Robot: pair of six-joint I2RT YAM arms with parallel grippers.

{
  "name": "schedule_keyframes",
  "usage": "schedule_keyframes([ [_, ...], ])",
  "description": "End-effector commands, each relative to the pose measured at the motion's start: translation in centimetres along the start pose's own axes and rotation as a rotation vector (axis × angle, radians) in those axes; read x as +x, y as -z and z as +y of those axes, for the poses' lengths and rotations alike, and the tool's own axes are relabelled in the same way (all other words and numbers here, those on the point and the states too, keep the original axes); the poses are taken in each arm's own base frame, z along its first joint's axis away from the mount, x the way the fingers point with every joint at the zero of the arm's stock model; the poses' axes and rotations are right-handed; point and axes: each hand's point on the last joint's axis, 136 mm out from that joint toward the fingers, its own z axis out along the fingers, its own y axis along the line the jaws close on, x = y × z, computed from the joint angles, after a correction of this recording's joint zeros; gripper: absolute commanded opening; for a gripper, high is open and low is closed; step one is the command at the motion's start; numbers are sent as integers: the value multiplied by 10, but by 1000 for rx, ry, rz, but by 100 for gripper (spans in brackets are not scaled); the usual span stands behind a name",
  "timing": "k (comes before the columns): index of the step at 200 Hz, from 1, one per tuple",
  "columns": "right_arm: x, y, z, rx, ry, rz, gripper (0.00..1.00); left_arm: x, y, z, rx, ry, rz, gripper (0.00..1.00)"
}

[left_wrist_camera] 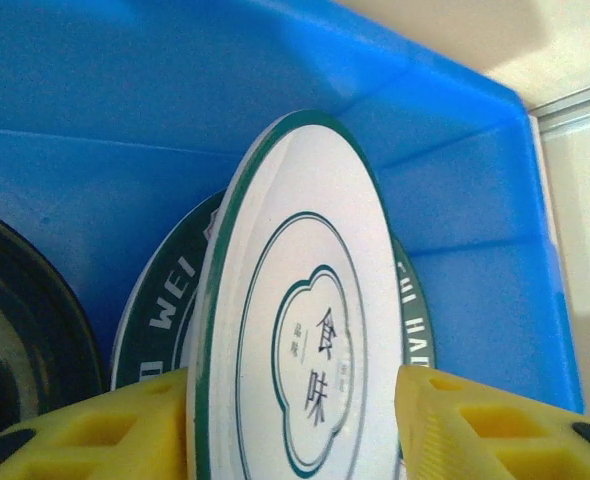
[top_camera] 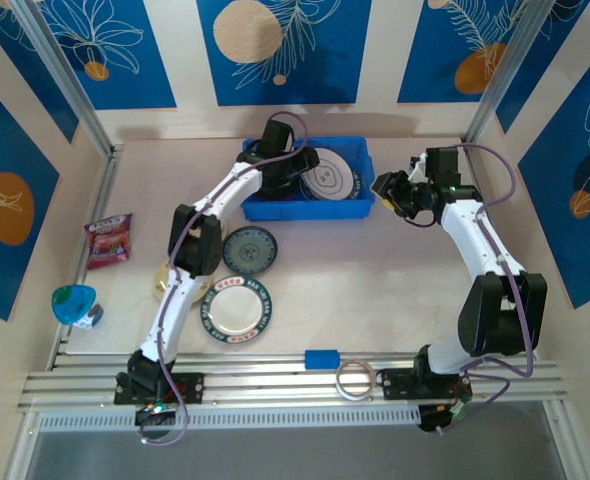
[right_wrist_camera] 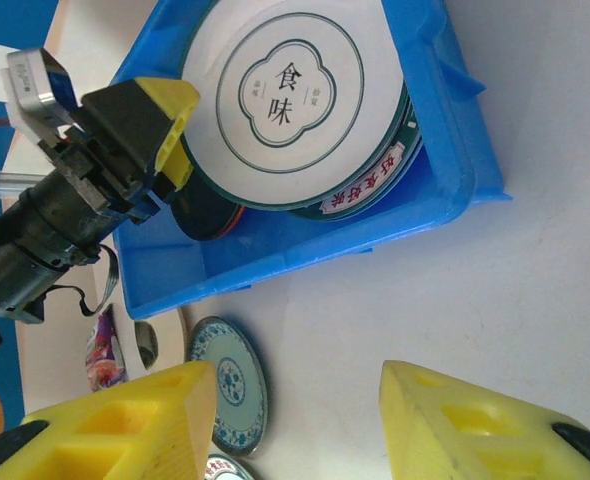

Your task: Place the plates into the plastic bin on the countertop

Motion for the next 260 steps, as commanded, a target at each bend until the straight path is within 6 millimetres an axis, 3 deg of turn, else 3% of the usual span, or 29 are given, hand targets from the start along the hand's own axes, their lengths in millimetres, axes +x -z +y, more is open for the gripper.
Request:
schedule_keyframes([
  [1,-5,7,5,0,21,-15,47,12,-10,0,-11,-16,24,52],
  [98,-2,7,5,12,38,-18,47,23,-18,2,-46,-36,42,56],
  [165,1,4,9,9,48,-12,47,14,-2,-1,-104,-116,13,69],
  [260,2,3,12,-1,65,-8,47,7,16,-11,-152,-185,-9,70],
])
